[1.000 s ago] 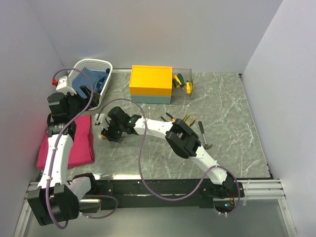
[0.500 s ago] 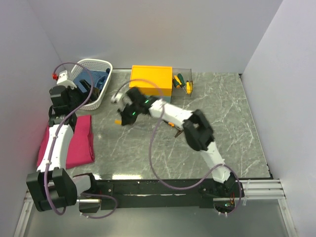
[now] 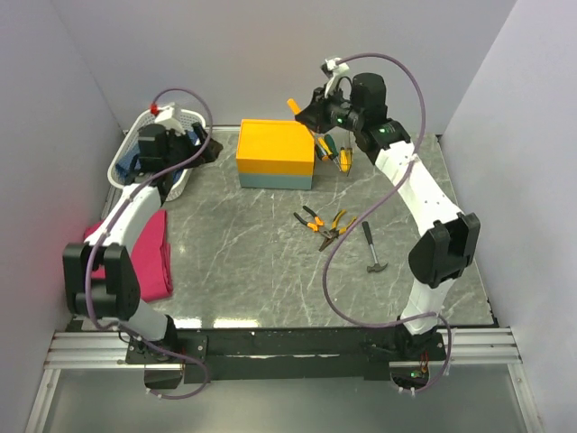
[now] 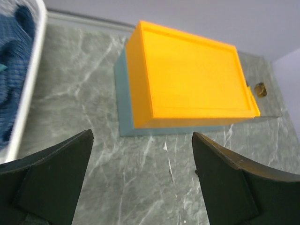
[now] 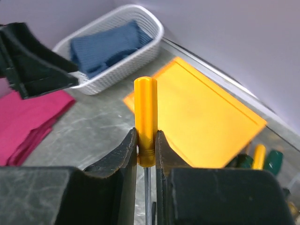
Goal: Sort the tools into containers
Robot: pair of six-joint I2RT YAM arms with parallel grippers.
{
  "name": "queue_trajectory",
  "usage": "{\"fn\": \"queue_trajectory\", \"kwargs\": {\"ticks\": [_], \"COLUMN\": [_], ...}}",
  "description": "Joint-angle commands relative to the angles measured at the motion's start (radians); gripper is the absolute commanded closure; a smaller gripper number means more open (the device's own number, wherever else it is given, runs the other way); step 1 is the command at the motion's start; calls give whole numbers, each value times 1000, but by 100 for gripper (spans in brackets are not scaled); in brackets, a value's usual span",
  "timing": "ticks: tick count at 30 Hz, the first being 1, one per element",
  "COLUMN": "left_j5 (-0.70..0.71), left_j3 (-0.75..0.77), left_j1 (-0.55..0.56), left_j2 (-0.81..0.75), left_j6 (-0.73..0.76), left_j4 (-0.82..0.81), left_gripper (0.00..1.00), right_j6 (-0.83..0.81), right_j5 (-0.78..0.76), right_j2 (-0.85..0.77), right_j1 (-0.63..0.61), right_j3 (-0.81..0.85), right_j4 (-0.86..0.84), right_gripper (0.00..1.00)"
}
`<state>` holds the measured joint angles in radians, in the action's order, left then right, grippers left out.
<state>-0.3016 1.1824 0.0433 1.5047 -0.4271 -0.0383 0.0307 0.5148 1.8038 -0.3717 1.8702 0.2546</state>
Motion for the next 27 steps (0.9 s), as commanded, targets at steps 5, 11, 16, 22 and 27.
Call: {"fn": "queue_trajectory", "kwargs": {"ticks": [5, 11, 16, 22, 27], "left_j5": [2, 32, 32, 16, 76], "left_j3": [109, 100, 109, 161, 212], "left_j1": [23, 23, 26, 33, 24], "left_j2": [104, 117, 143, 209, 287], "left_j6": [73, 103, 103, 126, 129], "left_j4": [63, 74, 78, 69, 20], "left_gripper": [8, 7, 7, 6, 6], "right_j6": [-6, -18, -22, -45, -69], "right_j5": [-107, -114, -128, -119, -189], "right_j2": [178, 284, 333, 353, 276], "right_j1": [99, 145, 165, 166, 175], "right_j3": [63, 153, 145, 172, 147], "right_j4": [26, 43, 44, 74, 32], "right_gripper": [100, 100, 100, 42, 31]}}
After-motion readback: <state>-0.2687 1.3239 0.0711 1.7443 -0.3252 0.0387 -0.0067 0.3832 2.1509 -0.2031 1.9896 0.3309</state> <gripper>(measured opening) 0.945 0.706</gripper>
